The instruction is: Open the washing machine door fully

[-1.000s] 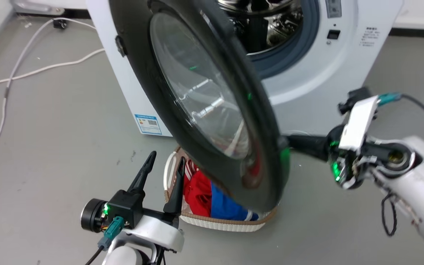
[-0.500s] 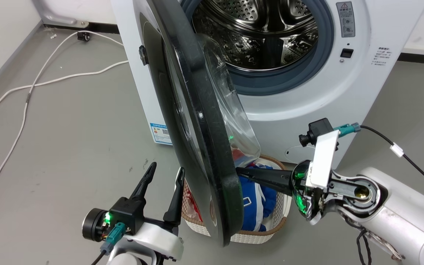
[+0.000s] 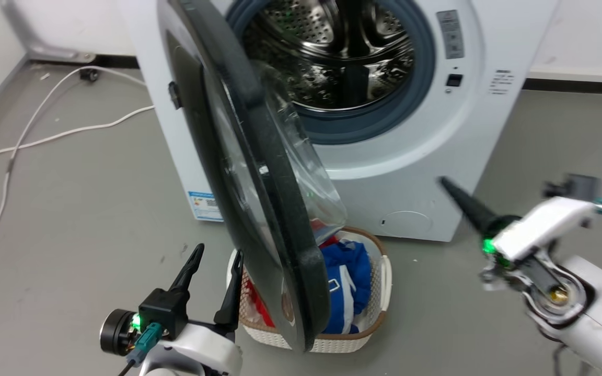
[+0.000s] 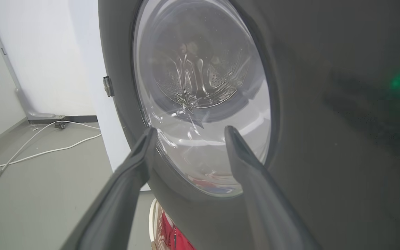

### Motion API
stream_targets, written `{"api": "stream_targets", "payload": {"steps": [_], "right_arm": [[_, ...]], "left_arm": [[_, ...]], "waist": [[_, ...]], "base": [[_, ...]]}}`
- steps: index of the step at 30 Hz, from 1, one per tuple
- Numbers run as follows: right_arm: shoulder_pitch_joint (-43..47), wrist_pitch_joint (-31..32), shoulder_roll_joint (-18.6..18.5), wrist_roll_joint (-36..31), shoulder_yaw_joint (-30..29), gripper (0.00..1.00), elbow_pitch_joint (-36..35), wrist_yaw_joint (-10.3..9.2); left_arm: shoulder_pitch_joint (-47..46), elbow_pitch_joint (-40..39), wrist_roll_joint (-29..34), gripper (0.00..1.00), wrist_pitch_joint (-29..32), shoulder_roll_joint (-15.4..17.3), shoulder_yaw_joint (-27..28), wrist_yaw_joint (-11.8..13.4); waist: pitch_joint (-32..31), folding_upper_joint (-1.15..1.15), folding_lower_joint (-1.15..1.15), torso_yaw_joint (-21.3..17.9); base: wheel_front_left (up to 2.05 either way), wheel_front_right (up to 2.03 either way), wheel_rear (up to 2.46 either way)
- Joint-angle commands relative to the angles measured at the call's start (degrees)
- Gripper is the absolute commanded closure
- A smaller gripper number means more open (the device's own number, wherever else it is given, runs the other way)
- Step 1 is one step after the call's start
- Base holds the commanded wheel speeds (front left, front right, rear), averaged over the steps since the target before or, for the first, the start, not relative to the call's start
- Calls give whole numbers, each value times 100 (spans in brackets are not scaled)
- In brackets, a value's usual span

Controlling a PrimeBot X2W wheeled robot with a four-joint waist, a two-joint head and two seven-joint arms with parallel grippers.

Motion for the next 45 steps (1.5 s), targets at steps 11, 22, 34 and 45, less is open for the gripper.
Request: {"api": "stream_targets", "payload": {"steps": [11, 22, 34, 45], "right_arm": [[1213, -790, -202, -3117, -2353, 29, 1166, 14], [3216, -755, 1506, -8654, -5792, 0, -459, 13], [4733, 390, 2811, -10950, -6208, 0, -2319, 7], [4741, 241, 2942, -11020, -6200, 0, -2260, 7]], "left_arm": [[256, 50, -251, 0, 47, 166, 210, 76], [300, -22, -289, 0, 71, 306, 300, 221], [266, -33, -227, 0, 75, 432, 220, 238], [335, -34, -288, 0, 103, 476, 165, 277]], "waist": [[-139, 0, 1, -525], [-183, 0, 1, -637], [-213, 0, 1, -589], [-237, 0, 1, -562]], "base": [[0, 0, 0], [0, 0, 0], [0, 0, 0], [0, 0, 0]]}}
